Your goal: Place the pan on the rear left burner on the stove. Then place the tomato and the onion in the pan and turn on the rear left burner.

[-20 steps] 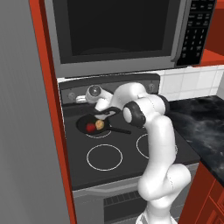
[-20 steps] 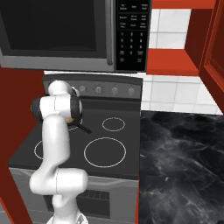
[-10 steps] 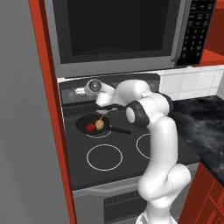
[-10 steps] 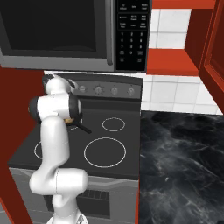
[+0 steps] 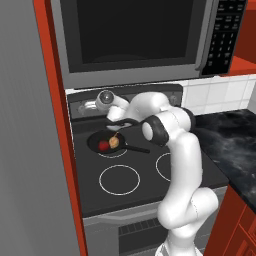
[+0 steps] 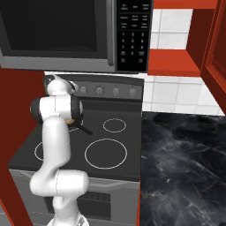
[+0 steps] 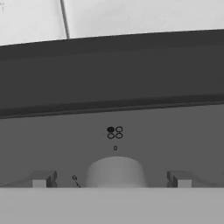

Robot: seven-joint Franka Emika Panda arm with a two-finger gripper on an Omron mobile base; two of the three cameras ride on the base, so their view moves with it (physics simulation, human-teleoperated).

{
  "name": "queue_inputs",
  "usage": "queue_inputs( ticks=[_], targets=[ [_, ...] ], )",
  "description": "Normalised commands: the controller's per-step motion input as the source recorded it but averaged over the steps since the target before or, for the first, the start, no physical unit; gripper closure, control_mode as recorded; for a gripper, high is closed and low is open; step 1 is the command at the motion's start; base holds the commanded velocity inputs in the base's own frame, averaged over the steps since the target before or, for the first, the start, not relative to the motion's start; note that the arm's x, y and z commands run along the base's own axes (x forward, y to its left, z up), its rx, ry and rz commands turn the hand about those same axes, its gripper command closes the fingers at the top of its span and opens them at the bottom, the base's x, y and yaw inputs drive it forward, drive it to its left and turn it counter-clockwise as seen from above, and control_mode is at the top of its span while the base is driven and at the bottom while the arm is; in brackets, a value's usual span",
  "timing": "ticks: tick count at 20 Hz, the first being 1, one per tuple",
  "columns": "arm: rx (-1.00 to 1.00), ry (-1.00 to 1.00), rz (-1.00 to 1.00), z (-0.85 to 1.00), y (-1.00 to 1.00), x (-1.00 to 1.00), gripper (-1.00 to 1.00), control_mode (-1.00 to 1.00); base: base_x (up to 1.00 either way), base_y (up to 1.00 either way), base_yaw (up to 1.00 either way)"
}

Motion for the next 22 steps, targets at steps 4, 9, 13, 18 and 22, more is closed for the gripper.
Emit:
queue_inputs(
  ticks=[4,9,13,18,22],
  targets=[
    [0.0,0.1,0.0,-0.1,0.0,0.01,-1.0,-1.0,0.0,0.0,0.0],
    [-0.02,0.02,0.0,0.0,0.0,0.09,1.0,-1.0,0.0,0.0,0.0],
    [-0.06,0.0,0.0,0.0,0.0,0.03,1.0,-1.0,0.0,0.0,0.0],
    [-0.05,0.0,0.0,0.0,0.03,0.0,1.0,-1.0,0.0,0.0,0.0],
    [-0.17,0.0,0.06,0.0,0.21,0.0,1.0,-1.0,0.0,0.0,0.0]
  ],
)
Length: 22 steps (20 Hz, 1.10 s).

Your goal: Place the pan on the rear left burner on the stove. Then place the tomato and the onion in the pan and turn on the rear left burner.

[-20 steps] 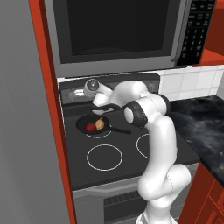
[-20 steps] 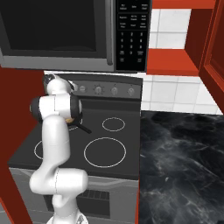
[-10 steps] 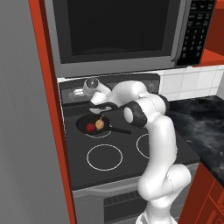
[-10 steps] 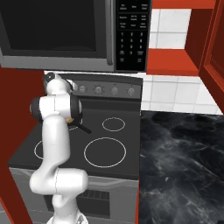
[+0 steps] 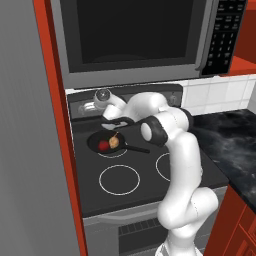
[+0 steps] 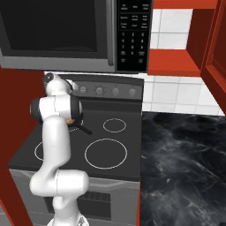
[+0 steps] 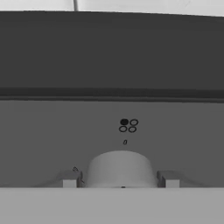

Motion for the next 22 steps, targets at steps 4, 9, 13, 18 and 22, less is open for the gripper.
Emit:
queue_inputs(
  ticks=[4,9,13,18,22],
  targets=[
    [-0.3,-0.01,0.19,0.0,0.13,0.0,1.0,-1.0,0.0,0.0,0.0],
    [-0.34,0.0,0.31,-0.06,0.0,-0.01,1.0,-1.0,0.0,0.0,0.0],
    [-0.31,0.0,0.44,-0.07,0.0,-0.07,1.0,-1.0,0.0,0.0,0.0],
    [-0.3,0.03,0.5,0.0,0.0,-0.02,1.0,-1.0,0.0,0.0,0.0],
    [-0.29,0.12,0.56,0.0,-0.02,0.0,1.0,-1.0,0.0,0.0,0.0]
  ],
)
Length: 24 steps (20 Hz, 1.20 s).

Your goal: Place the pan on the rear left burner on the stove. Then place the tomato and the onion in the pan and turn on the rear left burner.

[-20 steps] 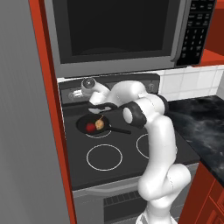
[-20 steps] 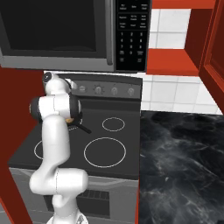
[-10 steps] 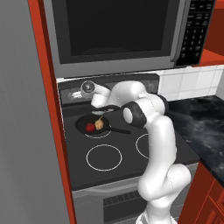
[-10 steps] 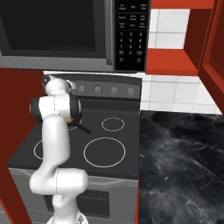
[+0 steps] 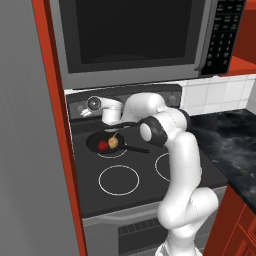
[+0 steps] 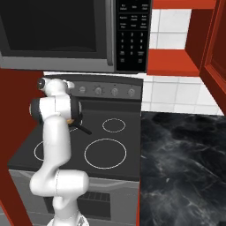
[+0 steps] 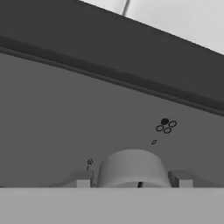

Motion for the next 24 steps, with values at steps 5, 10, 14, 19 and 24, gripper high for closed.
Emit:
queue_inputs(
  ticks=[5,10,14,19,24],
  targets=[
    [-0.26,0.22,0.62,0.0,-0.19,0.0,1.0,-1.0,0.0,0.0,0.0],
    [-0.22,0.3,0.61,0.0,-0.2,-0.01,1.0,-1.0,0.0,0.0,0.0],
    [-0.19,0.22,0.67,0.0,-0.18,-0.08,1.0,-1.0,0.0,0.0,0.0],
    [-0.23,0.14,0.83,-0.03,-0.09,-0.28,1.0,-1.0,0.0,0.0,0.0],
    [-0.24,0.12,0.9,-0.08,0.0,-0.37,1.0,-1.0,0.0,0.0,0.0]
  ],
)
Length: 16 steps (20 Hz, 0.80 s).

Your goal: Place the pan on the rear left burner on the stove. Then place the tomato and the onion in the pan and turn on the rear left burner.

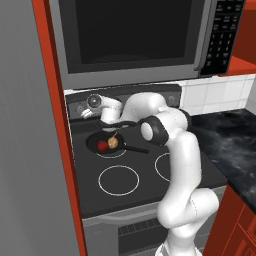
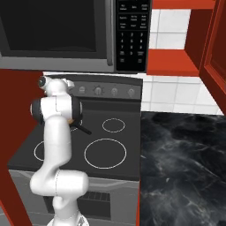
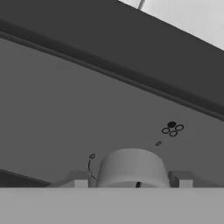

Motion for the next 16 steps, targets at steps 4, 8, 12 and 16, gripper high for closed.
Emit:
queue_inputs(
  ticks=[4,8,12,16],
  targets=[
    [-0.25,0.13,0.91,-0.03,0.0,-0.33,1.0,-1.0,0.0,0.0,0.0],
    [-0.29,0.19,0.91,0.0,0.0,-0.26,1.0,-1.0,0.0,0.0,0.0],
    [-0.35,0.22,0.87,0.0,0.0,-0.31,1.0,-1.0,0.0,0.0,0.0],
    [-0.37,0.12,0.89,0.0,0.0,-0.22,1.0,-1.0,0.0,0.0,0.0]
  ],
)
